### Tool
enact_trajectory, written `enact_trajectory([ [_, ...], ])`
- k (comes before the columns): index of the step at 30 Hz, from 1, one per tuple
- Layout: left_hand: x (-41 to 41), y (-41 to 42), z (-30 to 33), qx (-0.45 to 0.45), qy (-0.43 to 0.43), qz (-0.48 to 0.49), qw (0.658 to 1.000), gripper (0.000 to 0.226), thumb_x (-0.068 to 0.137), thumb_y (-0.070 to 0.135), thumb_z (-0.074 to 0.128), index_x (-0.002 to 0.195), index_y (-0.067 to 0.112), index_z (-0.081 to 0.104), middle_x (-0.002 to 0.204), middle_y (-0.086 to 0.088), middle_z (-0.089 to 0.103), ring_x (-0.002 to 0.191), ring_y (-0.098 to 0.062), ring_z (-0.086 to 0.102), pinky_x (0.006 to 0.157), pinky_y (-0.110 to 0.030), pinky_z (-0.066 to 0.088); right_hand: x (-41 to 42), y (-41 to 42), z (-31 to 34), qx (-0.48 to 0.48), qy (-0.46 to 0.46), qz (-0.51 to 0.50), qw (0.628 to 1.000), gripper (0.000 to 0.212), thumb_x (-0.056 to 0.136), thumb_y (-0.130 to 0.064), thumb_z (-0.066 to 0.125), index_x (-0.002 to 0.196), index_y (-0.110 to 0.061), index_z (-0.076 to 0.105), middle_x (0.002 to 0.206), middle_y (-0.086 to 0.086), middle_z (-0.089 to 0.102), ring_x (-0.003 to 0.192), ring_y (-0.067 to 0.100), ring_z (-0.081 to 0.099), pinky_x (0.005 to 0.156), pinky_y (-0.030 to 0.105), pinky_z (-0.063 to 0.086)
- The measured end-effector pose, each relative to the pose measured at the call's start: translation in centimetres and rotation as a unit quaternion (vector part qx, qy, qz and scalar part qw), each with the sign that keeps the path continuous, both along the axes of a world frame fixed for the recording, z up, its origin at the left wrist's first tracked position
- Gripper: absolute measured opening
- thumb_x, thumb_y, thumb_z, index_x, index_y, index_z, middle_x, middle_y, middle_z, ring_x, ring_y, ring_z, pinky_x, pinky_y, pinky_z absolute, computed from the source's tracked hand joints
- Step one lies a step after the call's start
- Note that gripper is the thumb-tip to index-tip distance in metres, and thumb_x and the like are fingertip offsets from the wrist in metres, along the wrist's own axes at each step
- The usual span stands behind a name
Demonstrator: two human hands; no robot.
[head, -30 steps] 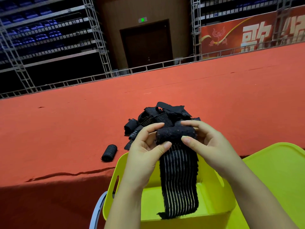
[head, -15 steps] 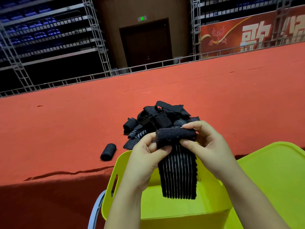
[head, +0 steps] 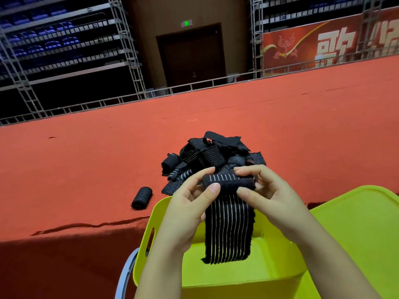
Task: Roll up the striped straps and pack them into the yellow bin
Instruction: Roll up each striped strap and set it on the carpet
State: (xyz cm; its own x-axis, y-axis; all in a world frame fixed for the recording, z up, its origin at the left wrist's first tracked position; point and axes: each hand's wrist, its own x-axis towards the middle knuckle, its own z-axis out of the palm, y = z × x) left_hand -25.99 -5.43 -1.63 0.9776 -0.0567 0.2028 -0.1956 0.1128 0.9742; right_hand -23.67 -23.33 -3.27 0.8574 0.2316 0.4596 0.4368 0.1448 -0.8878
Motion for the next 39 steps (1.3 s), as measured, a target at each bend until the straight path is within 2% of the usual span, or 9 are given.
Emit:
enact_trajectory([
  [2,-0.2,0.1,0.1,0.016,-0.002,-0.009,1.000,0.041,0.074,0.024,0.071,0.113,0.036,0.069,0.107,0.000,0.072,0.104,-0.019,0.065,0.096,-0.060,0.044,0.0,0.0,0.1,0.008,0.035,-0.003,0.999,0.030,0.077,-0.042,0.068,0.105,-0.032,0.066,0.104,-0.008,0.068,0.094,0.008,0.065,0.077,0.023,0.052],
  [4,-0.2,0.1,0.1,0.031,-0.010,-0.015,0.999,0.046,0.073,0.023,0.072,0.115,0.040,0.066,0.112,0.000,0.071,0.108,-0.020,0.064,0.097,-0.058,0.044,0.0,0.0,0.2,0.023,0.073,-0.005,0.997,0.033,0.080,-0.045,0.070,0.110,-0.032,0.064,0.103,-0.006,0.069,0.091,0.007,0.066,0.071,0.022,0.053],
  [11,-0.1,0.5,-0.6,0.026,-0.024,-0.035,0.999,0.051,0.071,0.009,0.068,0.111,0.041,0.069,0.112,0.000,0.070,0.101,-0.015,0.066,0.080,-0.033,0.056,-0.3,0.0,0.2,0.049,0.117,0.011,0.992,0.037,0.083,-0.003,0.063,0.117,-0.017,0.059,0.106,0.001,0.068,0.080,0.008,0.067,0.061,0.017,0.051],
  [17,0.0,0.5,-0.7,0.010,0.009,-0.041,0.999,0.059,0.072,0.014,0.071,0.126,0.031,0.058,0.119,0.001,0.069,0.109,-0.022,0.066,0.095,-0.047,0.051,-0.5,0.1,0.3,0.070,0.087,-0.008,0.994,0.036,0.082,0.001,0.064,0.112,-0.018,0.060,0.101,0.000,0.067,0.074,0.008,0.065,0.061,0.016,0.048],
  [20,0.1,0.5,-0.7,0.019,0.013,-0.038,0.999,0.047,0.075,0.021,0.069,0.122,0.020,0.061,0.113,-0.006,0.071,0.109,-0.026,0.066,0.093,-0.051,0.049,-0.6,0.1,0.3,0.063,0.061,-0.016,0.996,0.039,0.073,-0.010,0.070,0.109,-0.022,0.062,0.106,0.001,0.066,0.086,0.011,0.066,0.072,0.021,0.051],
  [23,0.1,0.5,-0.9,0.021,-0.003,-0.018,1.000,0.037,0.076,0.019,0.066,0.114,0.018,0.065,0.105,-0.005,0.073,0.103,-0.023,0.067,0.084,-0.044,0.054,-0.7,0.1,0.3,0.044,0.060,-0.005,0.997,0.041,0.071,-0.014,0.075,0.108,-0.026,0.063,0.109,-0.001,0.065,0.092,0.011,0.065,0.077,0.025,0.051],
  [29,-0.1,0.5,-0.9,0.048,-0.021,-0.017,0.998,0.030,0.079,0.010,0.065,0.099,0.032,0.071,0.099,0.004,0.071,0.093,-0.012,0.065,0.080,-0.039,0.051,-1.1,-0.4,0.8,0.014,0.123,0.023,0.992,0.039,0.070,-0.032,0.066,0.109,-0.030,0.066,0.104,0.005,0.066,0.082,0.006,0.066,0.062,0.026,0.054],
  [34,-0.5,0.2,-0.4,0.044,0.002,-0.021,0.999,0.044,0.087,-0.006,0.062,0.102,0.035,0.070,0.104,0.004,0.072,0.096,-0.018,0.067,0.093,-0.060,0.047,-1.2,-0.5,0.8,0.016,0.080,0.004,0.997,0.030,0.066,-0.023,0.073,0.095,-0.022,0.071,0.082,-0.005,0.066,0.070,0.005,0.061,0.057,0.017,0.048],
  [39,-0.7,0.0,-0.3,0.047,0.032,-0.046,0.997,0.068,0.066,0.025,0.078,0.128,0.038,0.052,0.120,0.008,0.068,0.107,-0.022,0.067,0.100,-0.064,0.038,-1.3,-0.5,0.8,0.016,0.035,-0.027,0.999,0.029,0.064,-0.024,0.074,0.092,-0.032,0.071,0.089,-0.006,0.070,0.079,0.008,0.064,0.071,0.022,0.051],
])
